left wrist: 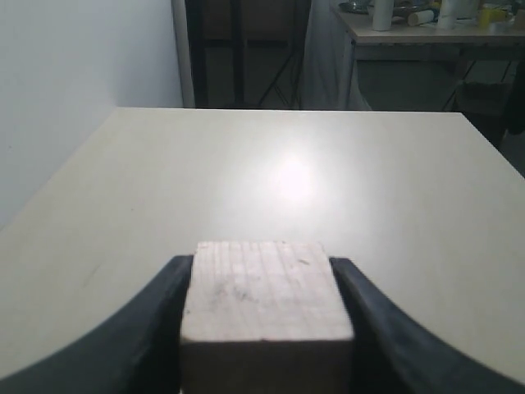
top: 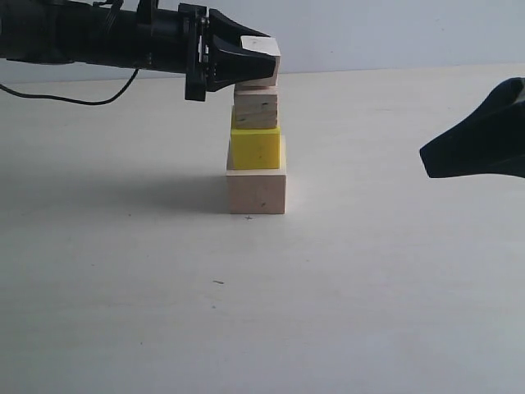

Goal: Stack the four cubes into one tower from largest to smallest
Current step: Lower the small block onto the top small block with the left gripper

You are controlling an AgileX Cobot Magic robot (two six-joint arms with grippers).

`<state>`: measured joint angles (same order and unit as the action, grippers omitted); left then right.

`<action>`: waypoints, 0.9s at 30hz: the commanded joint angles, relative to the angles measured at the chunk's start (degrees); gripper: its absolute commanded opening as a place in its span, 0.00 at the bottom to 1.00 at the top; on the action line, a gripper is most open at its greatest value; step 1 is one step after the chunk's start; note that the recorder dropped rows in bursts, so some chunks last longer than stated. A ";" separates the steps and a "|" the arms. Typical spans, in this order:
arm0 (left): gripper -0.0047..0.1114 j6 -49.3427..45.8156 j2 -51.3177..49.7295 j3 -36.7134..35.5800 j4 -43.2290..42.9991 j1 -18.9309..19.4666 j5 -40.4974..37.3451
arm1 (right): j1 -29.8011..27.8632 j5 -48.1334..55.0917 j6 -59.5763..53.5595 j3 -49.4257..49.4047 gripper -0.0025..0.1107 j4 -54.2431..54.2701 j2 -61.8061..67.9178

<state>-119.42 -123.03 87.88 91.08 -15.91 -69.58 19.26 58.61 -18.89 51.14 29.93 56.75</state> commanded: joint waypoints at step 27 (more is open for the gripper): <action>0.57 -0.06 0.43 0.38 0.81 -0.07 -0.38 | 0.07 -0.46 -0.59 -0.05 0.02 -0.21 0.17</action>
<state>-119.52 -123.03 87.88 91.08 -15.91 -69.58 19.26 58.61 -18.89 51.14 29.93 56.75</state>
